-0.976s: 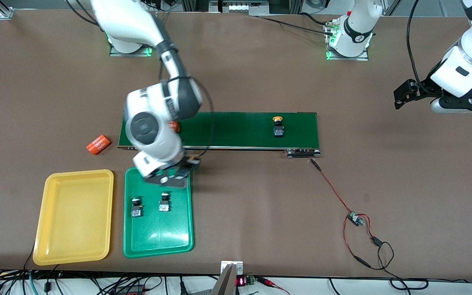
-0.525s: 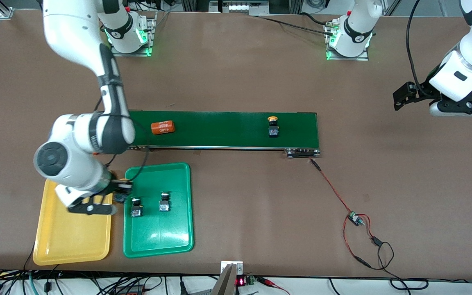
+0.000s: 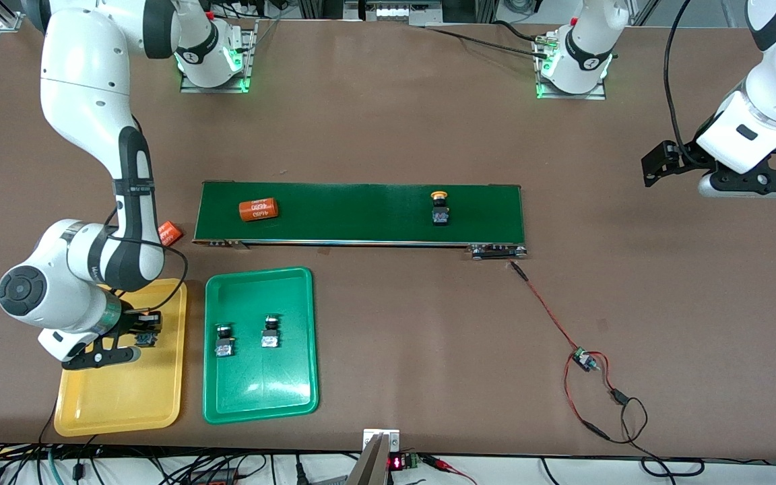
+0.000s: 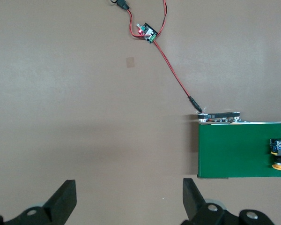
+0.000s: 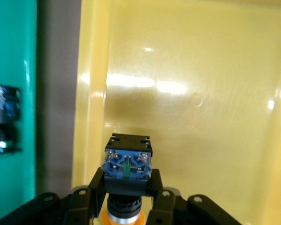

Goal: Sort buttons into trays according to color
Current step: 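Carry the orange-capped button over the yellow tray with the right gripper, then release the orange-capped button into the yellow tray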

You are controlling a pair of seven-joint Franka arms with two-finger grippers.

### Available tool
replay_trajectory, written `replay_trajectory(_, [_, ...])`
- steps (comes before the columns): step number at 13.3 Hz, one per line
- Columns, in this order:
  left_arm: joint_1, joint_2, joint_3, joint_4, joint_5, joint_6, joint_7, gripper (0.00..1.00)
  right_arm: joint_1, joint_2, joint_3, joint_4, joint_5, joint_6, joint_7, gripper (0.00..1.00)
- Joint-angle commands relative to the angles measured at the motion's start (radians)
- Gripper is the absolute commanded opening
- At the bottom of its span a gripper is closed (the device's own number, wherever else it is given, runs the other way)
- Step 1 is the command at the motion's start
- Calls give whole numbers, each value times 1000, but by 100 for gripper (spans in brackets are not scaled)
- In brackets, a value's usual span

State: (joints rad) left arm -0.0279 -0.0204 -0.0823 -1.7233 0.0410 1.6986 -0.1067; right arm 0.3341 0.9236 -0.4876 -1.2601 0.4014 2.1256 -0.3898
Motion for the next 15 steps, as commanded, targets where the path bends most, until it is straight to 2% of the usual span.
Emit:
replay_trajectory(1, [2, 11, -2, 25, 22, -11, -4, 100, -55, 44, 44, 5, 65, 63, -143, 22])
replay_trajectory(2, [2, 11, -2, 25, 20, -13, -4, 100, -72, 44, 61, 5, 88, 63, -159, 99])
replay_trajectory(5, [2, 10, -2, 25, 20, -14, -4, 100, -29, 11, 58, 4, 83, 37, -140, 100])
replay_trajectory(7, [2, 10, -2, 27, 22, -16, -4, 100, 15, -54, 2, 8, 80, -71, -97, 100])
replay_trajectory(10, [2, 10, -4, 27, 20, -20, -4, 100, 129, -153, -31, 10, 71, -238, 174, 100])
replay_trajectory(11, [3, 11, 2, 28, 19, -19, -4, 100, 190, -169, -38, 10, 42, -272, 283, 100])
replay_trajectory(13, [13, 13, 7, 30, 16, -19, -5, 100, 319, -192, -49, 10, -27, -280, 493, 100])
replay_trajectory(15, [22, 13, 7, 30, -12, -22, -5, 100, 432, -195, -54, 10, -39, -289, 674, 100])
